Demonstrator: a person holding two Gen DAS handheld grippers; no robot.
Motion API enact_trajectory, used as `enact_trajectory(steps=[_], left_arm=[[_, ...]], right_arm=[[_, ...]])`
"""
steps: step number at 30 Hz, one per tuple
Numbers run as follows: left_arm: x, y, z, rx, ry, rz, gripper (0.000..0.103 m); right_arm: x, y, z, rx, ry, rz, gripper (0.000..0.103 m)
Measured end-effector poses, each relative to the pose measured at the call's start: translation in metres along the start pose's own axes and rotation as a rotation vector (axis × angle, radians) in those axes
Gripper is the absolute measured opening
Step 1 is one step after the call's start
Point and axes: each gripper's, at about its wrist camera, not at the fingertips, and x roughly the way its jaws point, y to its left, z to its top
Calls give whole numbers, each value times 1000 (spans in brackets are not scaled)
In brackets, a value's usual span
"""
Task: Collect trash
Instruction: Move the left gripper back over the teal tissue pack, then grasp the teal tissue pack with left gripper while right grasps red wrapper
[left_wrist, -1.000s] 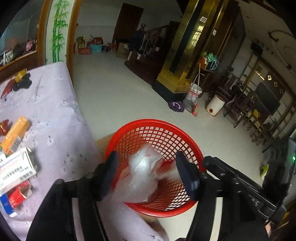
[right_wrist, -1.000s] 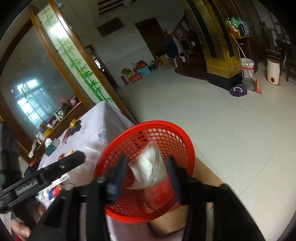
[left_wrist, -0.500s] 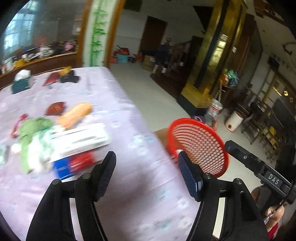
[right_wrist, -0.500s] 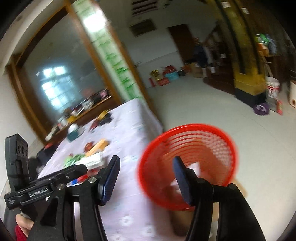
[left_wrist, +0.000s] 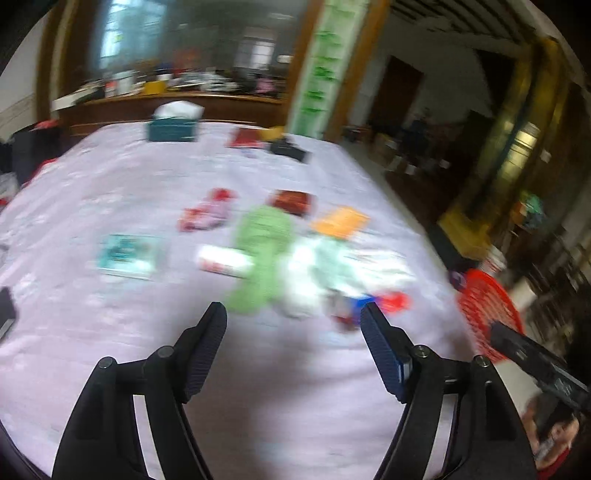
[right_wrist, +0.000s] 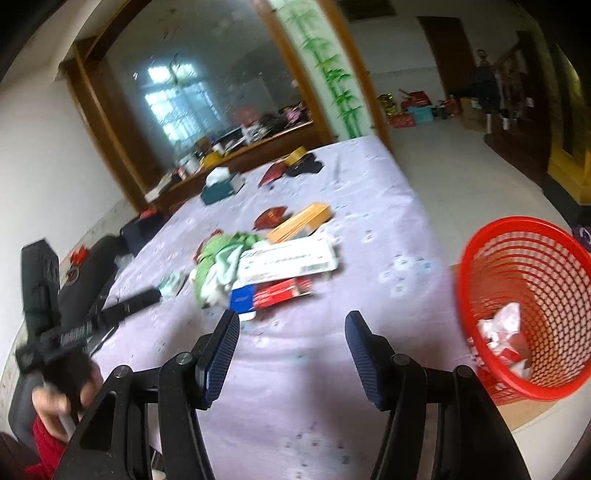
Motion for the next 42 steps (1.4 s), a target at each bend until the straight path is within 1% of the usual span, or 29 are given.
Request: enact_trajectory(steps=[2, 3, 5, 6, 8, 9, 10, 12, 14, 17, 18, 22, 24, 27, 28, 29, 30, 31, 33, 34, 35, 37, 39, 41, 42], left_arm=[[1, 32, 11, -52, -20, 60, 76], [7, 51, 19, -78, -12, 80, 78], [21, 81, 30, -135, 12, 136, 78], [30, 98, 38, -159, 17, 150, 78], [45, 119, 47, -193, 39, 192, 78], [53, 130, 52, -209, 42, 202, 78], [60, 136, 56, -216, 51, 193, 78], [75, 154, 63, -266, 76, 210, 78], [89, 163, 66, -288, 108, 177, 78], [105, 171, 63, -335, 161, 162, 78], [107, 172, 62, -336, 170, 153, 78], [105, 160, 52, -280, 193, 128, 78], [101, 148, 45, -244, 208, 83, 78], [90, 122, 31, -165, 237, 3, 78], [84, 111, 24, -132, 248, -39, 78], [75, 97, 14, -89, 260, -98, 78], [68, 88, 9, -56, 258, -121, 78], [60, 79, 5, -14, 241, -115, 78], [45, 63, 1, 81, 194, -28, 78], [40, 60, 4, 110, 166, 21, 78], [39, 58, 8, 126, 136, 75, 78], [43, 60, 19, 129, 117, 139, 79], [54, 64, 28, 125, 115, 178, 79], [69, 69, 32, 127, 143, 222, 79], [78, 69, 33, 134, 166, 222, 79]], right_arm=[[6, 9, -2, -20, 10, 4, 66], [9, 14, -4, -28, 15, 7, 67], [13, 17, -6, -33, 25, 9, 68], [16, 18, -8, -34, 35, 11, 68], [20, 21, -10, -40, 46, 14, 68], [20, 21, -11, -43, 49, 12, 68], [20, 22, -12, -45, 52, 10, 68], [20, 22, -12, -46, 55, 11, 68], [20, 20, -13, -43, 58, 5, 68], [21, 18, -14, -37, 62, 0, 68], [21, 17, -14, -35, 62, -3, 68], [23, 13, -14, -24, 64, -7, 68], [24, 12, -13, -19, 66, -6, 68], [24, 11, -13, -16, 68, 1, 68], [24, 11, -13, -16, 68, 1, 68], [24, 11, -13, -18, 67, 1, 68], [24, 11, -13, -19, 67, 2, 68], [23, 10, -14, -20, 66, 2, 68], [23, 9, -14, -20, 65, -4, 69], [24, 8, -13, -17, 65, -7, 69], [24, 7, -13, -15, 66, -7, 69], [27, 8, -12, -13, 69, 0, 69], [29, 10, -11, -16, 71, 10, 69], [33, 13, -8, -25, 78, 15, 69], [36, 14, -7, -34, 84, 13, 69]])
